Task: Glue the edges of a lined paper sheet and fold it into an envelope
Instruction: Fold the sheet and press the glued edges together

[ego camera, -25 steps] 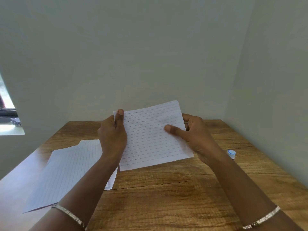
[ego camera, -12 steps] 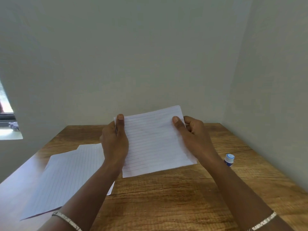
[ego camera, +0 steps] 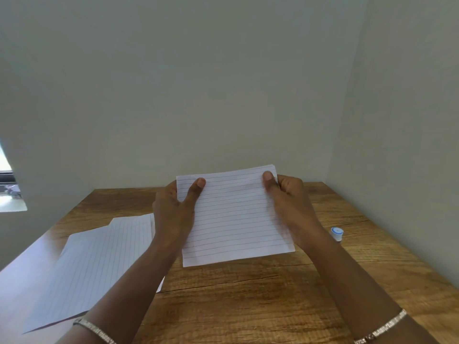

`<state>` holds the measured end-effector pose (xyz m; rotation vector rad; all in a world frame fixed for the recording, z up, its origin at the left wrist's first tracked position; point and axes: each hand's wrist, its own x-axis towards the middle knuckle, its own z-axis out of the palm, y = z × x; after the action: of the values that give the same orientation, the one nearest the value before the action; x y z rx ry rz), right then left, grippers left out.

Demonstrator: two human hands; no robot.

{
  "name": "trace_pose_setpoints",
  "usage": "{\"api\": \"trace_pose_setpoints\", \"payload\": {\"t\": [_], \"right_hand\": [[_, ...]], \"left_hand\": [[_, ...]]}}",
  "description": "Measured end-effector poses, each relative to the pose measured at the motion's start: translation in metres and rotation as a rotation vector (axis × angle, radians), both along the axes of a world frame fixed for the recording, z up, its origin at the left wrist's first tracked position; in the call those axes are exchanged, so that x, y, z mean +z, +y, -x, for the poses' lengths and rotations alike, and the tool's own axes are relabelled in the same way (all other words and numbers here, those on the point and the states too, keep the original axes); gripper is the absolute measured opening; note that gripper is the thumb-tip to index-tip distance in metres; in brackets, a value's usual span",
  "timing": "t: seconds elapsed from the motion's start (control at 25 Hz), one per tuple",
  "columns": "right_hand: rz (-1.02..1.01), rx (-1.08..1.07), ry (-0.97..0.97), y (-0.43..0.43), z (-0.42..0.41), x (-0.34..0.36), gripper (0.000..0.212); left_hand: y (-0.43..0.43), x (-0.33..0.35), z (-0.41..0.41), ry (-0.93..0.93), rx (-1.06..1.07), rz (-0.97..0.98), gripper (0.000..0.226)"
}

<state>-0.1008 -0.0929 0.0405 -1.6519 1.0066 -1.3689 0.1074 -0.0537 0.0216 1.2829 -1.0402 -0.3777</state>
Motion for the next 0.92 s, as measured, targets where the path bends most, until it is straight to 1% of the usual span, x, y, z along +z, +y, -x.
{"api": "trace_pose_setpoints", "payload": {"t": [0.08, 0.12, 0.2, 0.24, 0.28, 0.36, 0.4, 0.52, 0.6, 0.68, 0.84, 0.92], "right_hand": [[-0.013, 0.026, -0.027, 0.000, 0.001, 0.001, 0.061], [-0.005, 0.023, -0.025, 0.001, 0.002, 0.003, 0.054], [0.017, 0.019, -0.025, 0.000, 0.004, 0.005, 0.031], [0.017, 0.041, -0.023, 0.001, 0.004, 0.006, 0.022], [0.016, 0.081, -0.017, 0.001, 0.004, 0.005, 0.019], [0.010, 0.178, 0.000, 0.001, 0.003, 0.004, 0.023], [0.013, 0.219, 0.010, 0.001, 0.003, 0.004, 0.025], [0.039, 0.250, 0.035, 0.002, 0.003, 0.004, 0.025], [0.042, 0.200, 0.055, 0.004, 0.002, 0.005, 0.023], [0.036, 0.157, 0.083, 0.004, 0.001, 0.005, 0.023], [0.043, 0.132, 0.123, 0.006, -0.004, 0.004, 0.029], [0.053, 0.130, 0.132, 0.007, -0.005, 0.004, 0.031]], "left_hand": [[0.000, -0.002, -0.001, -0.126, 0.073, -0.010, 0.032], [0.000, -0.003, -0.003, -0.227, 0.154, -0.006, 0.031], [0.002, 0.000, -0.006, -0.424, 0.287, 0.018, 0.034], [0.003, 0.004, -0.007, -0.516, 0.288, 0.042, 0.036], [0.005, 0.009, -0.007, -0.606, 0.254, 0.064, 0.036], [0.009, 0.019, -0.001, -0.726, 0.143, 0.073, 0.038], [0.012, 0.022, 0.002, -0.753, 0.104, 0.070, 0.038], [0.016, 0.025, 0.009, -0.725, 0.051, 0.084, 0.029], [0.015, 0.026, 0.010, -0.610, -0.026, 0.073, 0.020], [0.016, 0.027, 0.012, -0.531, -0.049, 0.031, 0.012], [0.015, 0.026, 0.009, -0.402, -0.066, -0.011, 0.014], [0.017, 0.026, 0.009, -0.371, -0.086, -0.036, 0.015]]}}
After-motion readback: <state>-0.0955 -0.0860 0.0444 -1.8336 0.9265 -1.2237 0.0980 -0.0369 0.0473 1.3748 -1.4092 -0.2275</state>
